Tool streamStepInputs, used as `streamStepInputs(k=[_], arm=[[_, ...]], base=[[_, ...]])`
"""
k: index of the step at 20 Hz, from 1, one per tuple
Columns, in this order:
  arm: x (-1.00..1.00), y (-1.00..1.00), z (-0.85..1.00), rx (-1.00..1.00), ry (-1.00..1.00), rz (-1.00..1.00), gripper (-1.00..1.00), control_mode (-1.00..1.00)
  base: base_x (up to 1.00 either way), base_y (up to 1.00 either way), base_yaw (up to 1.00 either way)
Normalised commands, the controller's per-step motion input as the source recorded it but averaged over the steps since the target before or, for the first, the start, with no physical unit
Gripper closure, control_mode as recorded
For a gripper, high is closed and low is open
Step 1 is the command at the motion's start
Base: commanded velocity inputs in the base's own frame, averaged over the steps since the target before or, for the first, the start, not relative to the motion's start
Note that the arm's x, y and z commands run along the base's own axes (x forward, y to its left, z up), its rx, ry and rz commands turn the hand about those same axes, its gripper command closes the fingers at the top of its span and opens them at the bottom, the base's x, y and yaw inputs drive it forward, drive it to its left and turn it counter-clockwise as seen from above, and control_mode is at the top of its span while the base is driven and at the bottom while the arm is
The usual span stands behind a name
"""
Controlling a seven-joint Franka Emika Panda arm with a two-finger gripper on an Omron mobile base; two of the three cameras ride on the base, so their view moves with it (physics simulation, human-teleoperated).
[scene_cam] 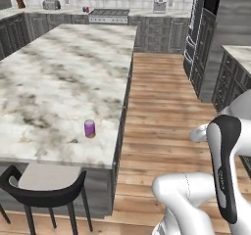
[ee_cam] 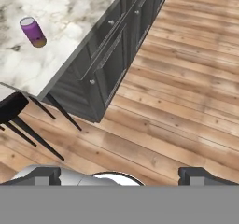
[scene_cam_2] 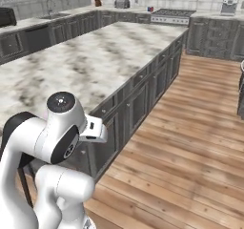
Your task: Four empty soda cans are scattered around the kitchen. Gather all the cans and cluster them next to the stove for recycling.
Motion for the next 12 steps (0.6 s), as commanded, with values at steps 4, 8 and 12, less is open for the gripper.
streamStepInputs(k=[4, 8, 12], arm=[[0.0, 0.0, 0.0, 0.0, 0.0, 0.0, -1.0, 1.0], [0.0, 0.0, 0.0, 0.0, 0.0, 0.0, -1.0, 1.0], [0.0, 0.0, 0.0, 0.0, 0.0, 0.0, -1.0, 1.0]], base=[[0.0, 0.0, 0.21], [0.0, 0.0, 0.22], [0.0, 0.0, 0.21]])
